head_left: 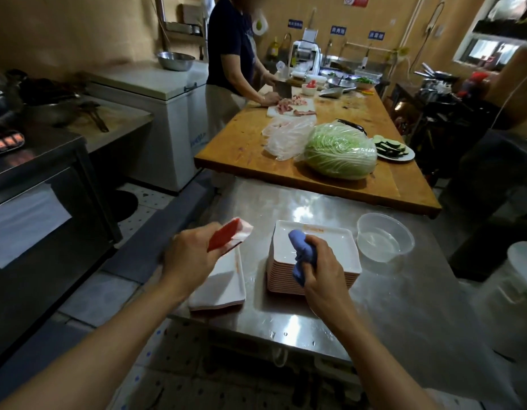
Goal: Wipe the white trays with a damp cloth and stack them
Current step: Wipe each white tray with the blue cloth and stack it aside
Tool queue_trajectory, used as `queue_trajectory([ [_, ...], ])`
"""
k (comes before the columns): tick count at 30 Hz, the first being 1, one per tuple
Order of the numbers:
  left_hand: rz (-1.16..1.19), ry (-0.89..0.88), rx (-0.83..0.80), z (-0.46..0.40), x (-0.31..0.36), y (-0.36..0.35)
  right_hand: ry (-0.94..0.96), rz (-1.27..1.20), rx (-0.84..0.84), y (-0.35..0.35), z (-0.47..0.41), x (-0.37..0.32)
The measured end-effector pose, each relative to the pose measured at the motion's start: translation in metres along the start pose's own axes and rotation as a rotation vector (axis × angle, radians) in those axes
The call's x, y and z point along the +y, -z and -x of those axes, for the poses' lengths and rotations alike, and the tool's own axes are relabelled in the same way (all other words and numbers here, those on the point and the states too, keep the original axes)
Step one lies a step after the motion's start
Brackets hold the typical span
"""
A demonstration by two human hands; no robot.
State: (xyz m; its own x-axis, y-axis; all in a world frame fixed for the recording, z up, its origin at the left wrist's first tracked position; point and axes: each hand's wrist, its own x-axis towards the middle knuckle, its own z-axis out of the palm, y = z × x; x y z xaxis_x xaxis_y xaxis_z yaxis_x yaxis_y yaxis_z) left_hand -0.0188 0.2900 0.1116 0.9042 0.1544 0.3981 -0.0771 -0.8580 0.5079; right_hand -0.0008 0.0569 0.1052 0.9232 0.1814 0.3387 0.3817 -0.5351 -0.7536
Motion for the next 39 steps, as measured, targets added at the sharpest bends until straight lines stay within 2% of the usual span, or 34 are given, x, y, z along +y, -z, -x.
queue_trajectory([
  [3,-0.115,-0.096,-0.058,0.015,-0.011,-0.021,-0.042,0.037,0.014,-0.003,0.004,0.005],
  [9,-0.273,-0.161,-0.133,0.029,-0.021,-0.04,-0.086,0.065,0.039,-0.002,0.005,0.008],
  [12,-0.289,-0.15,-0.171,0.033,-0.022,-0.043,-0.112,0.079,0.032,-0.003,0.006,0.01],
  [28,-0.277,-0.33,-0.283,0.048,-0.044,-0.079,-0.169,0.12,0.07,-0.014,0.017,0.007],
  [36,-0.361,-0.208,-0.53,0.049,-0.071,-0.112,-0.227,0.093,0.099,-0.008,0.02,0.012],
  [39,-0.367,-0.164,-0.577,0.048,-0.077,-0.121,-0.249,0.105,0.105,-0.004,0.014,0.019],
])
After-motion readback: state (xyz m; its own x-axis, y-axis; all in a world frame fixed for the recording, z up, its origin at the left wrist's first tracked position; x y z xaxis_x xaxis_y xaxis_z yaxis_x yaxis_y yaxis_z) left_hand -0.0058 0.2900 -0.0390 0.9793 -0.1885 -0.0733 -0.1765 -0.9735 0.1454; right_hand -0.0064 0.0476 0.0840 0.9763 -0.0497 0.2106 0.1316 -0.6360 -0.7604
